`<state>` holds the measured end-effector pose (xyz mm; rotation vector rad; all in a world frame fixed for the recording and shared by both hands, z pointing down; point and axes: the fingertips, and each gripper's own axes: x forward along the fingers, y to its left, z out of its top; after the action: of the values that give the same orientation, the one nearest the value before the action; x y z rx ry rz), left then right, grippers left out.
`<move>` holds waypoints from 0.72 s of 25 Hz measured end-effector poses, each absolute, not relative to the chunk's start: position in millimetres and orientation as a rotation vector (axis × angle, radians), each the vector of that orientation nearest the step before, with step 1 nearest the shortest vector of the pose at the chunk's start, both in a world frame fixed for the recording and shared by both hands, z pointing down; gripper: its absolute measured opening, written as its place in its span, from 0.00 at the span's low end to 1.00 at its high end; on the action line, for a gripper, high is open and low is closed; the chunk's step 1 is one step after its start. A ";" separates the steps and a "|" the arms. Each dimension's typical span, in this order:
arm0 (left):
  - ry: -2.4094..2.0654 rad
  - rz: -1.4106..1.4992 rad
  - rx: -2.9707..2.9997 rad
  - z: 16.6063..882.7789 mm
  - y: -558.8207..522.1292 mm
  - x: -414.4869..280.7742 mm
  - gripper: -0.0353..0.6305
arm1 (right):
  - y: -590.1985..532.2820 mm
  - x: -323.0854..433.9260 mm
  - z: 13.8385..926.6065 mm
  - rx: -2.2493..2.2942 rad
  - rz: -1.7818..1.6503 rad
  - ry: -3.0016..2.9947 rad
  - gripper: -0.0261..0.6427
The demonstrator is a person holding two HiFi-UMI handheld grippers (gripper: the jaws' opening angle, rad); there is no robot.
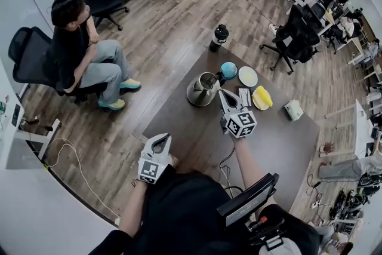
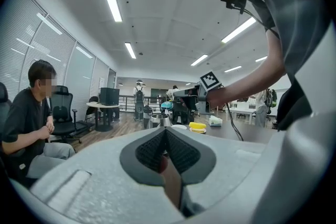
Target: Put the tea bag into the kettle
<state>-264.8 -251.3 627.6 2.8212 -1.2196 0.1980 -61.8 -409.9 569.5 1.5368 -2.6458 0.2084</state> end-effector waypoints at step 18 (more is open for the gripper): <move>-1.257 0.221 2.797 627.9 -255.2 -273.9 0.06 | -468.9 -45.1 608.7 1.574 0.265 -2.457 0.05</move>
<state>-273.9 -255.2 627.9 2.7971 -1.2570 0.2215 -45.1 -468.9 608.7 1.5737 -2.4575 0.2649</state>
